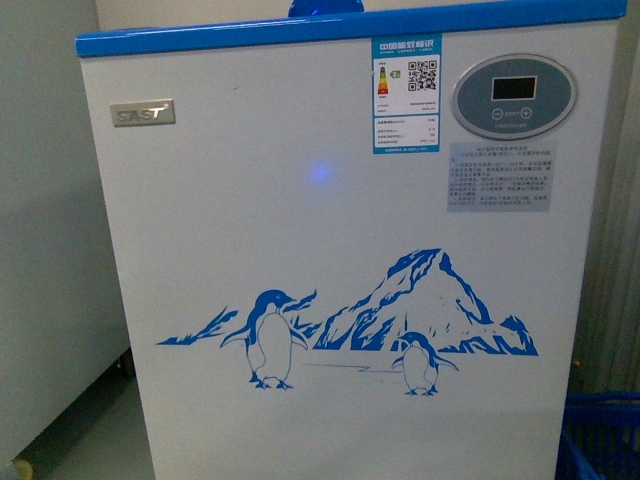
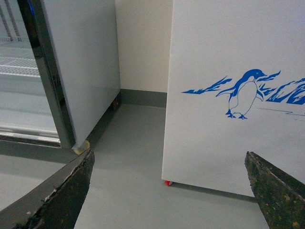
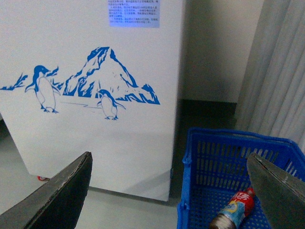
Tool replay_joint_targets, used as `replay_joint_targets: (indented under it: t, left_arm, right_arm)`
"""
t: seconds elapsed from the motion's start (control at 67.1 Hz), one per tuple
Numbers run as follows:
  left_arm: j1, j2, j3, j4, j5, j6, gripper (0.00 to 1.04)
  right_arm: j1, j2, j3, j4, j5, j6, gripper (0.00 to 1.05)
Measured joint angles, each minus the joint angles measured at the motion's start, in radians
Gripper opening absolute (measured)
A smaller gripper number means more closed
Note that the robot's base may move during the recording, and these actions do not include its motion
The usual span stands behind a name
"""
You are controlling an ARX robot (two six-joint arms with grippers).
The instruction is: Put drink in fridge
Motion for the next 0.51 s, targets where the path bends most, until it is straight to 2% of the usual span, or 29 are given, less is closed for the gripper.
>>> replay_joint_targets:
  t: [0.358, 0.388, 0.403, 0.447, 0.477, 0.507]
  left_arm:
    - [0.0, 0.0, 0.0, 0.0, 0.0, 0.0, 0.97]
    - [0.0, 0.0, 0.0, 0.0, 0.0, 0.0, 0.97]
    - [0.0, 0.0, 0.0, 0.0, -0.001, 0.0, 0.97]
    - [0.0, 0.0, 0.0, 0.0, -0.001, 0.0, 0.97]
    - [0.0, 0.0, 0.0, 0.0, 0.0, 0.0, 0.97]
    - [0.0, 0.0, 0.0, 0.0, 0.0, 0.0, 0.97]
  right_arm:
    - [0.001, 0.0, 0.0, 0.0, 0.002, 0.0, 0.97]
    - [0.01, 0.019, 0.007, -0.027, 0.038, 0.02, 0.97]
    - [0.016, 0.048, 0.029, -0.09, 0.1, 0.036, 0.97]
    - [0.016, 0.116, 0.073, -0.194, 0.169, 0.085, 0.97]
    - [-0.009, 0.206, 0.116, -0.281, 0.235, 0.115, 0.97]
    - [-0.037, 0.266, 0.134, -0.314, 0.257, 0.125, 0.97]
